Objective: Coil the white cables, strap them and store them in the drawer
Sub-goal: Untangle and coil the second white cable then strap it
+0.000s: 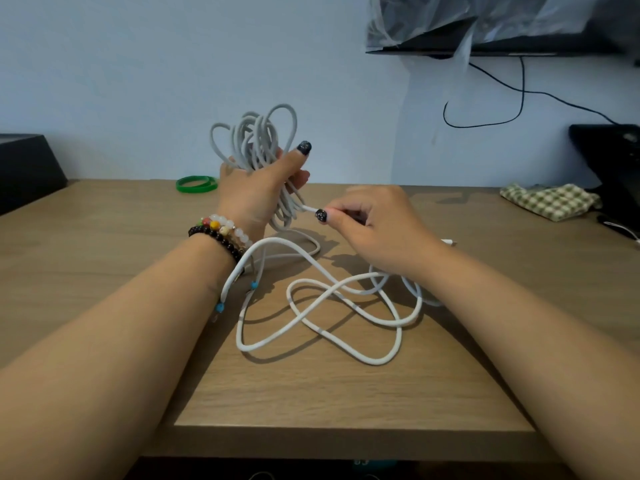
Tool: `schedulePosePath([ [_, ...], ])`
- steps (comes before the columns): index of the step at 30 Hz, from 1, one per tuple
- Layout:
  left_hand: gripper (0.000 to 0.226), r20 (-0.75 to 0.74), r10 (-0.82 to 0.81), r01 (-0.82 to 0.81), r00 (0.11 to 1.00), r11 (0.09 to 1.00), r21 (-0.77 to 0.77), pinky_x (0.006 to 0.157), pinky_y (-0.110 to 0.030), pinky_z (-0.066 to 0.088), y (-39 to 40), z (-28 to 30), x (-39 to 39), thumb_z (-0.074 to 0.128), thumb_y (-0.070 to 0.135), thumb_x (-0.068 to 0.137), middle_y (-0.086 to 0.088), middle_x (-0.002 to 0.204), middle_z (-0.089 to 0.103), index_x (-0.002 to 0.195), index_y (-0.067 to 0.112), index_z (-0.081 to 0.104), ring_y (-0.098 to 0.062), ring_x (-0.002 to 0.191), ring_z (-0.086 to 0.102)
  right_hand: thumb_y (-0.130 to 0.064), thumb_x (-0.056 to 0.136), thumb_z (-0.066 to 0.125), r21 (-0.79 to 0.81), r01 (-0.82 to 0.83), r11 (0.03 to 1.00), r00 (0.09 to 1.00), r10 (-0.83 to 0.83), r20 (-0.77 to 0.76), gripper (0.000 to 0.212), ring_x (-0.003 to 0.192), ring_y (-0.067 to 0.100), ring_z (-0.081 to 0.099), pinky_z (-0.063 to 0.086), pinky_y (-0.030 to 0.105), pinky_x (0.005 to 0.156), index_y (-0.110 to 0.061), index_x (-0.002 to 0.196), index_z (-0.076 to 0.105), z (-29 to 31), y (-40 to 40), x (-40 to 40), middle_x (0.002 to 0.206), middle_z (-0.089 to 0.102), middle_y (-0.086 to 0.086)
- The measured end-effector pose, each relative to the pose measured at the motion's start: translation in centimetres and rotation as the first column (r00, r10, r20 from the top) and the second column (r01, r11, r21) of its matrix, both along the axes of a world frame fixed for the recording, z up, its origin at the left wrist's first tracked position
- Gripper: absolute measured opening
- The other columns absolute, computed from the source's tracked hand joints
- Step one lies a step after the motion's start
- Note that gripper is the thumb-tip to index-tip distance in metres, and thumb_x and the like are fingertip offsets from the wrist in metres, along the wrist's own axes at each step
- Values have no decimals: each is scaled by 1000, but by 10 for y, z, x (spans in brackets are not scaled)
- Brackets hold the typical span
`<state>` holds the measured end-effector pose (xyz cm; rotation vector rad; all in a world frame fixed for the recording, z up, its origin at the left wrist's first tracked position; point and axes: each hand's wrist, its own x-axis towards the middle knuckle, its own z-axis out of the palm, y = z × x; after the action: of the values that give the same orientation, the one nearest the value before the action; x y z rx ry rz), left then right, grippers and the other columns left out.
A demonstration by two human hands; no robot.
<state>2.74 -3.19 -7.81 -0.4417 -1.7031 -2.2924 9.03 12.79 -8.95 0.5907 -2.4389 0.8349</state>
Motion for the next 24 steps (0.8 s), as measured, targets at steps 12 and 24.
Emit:
schedulePosePath([
  [12,40,86,-440,358,894,817,452,43,-18,42,2,26,13,54,29,97,8,43,38,61,16,44,-2,31,37,-21,99,51,-136,-99,986,992,109,68,23,52,3,45,33,16,53,-18,89,72,5,-8,5,52,51,-21],
  [24,38,56,-652,494,756,625,605,45,-15,43,-6,25,15,52,36,96,8,46,39,65,17,41,-3,36,42,-30,89,68,-293,136,946,991,-124,57,24,44,3,34,25,13,49,-12,76,75,10,32,-13,45,45,-13],
])
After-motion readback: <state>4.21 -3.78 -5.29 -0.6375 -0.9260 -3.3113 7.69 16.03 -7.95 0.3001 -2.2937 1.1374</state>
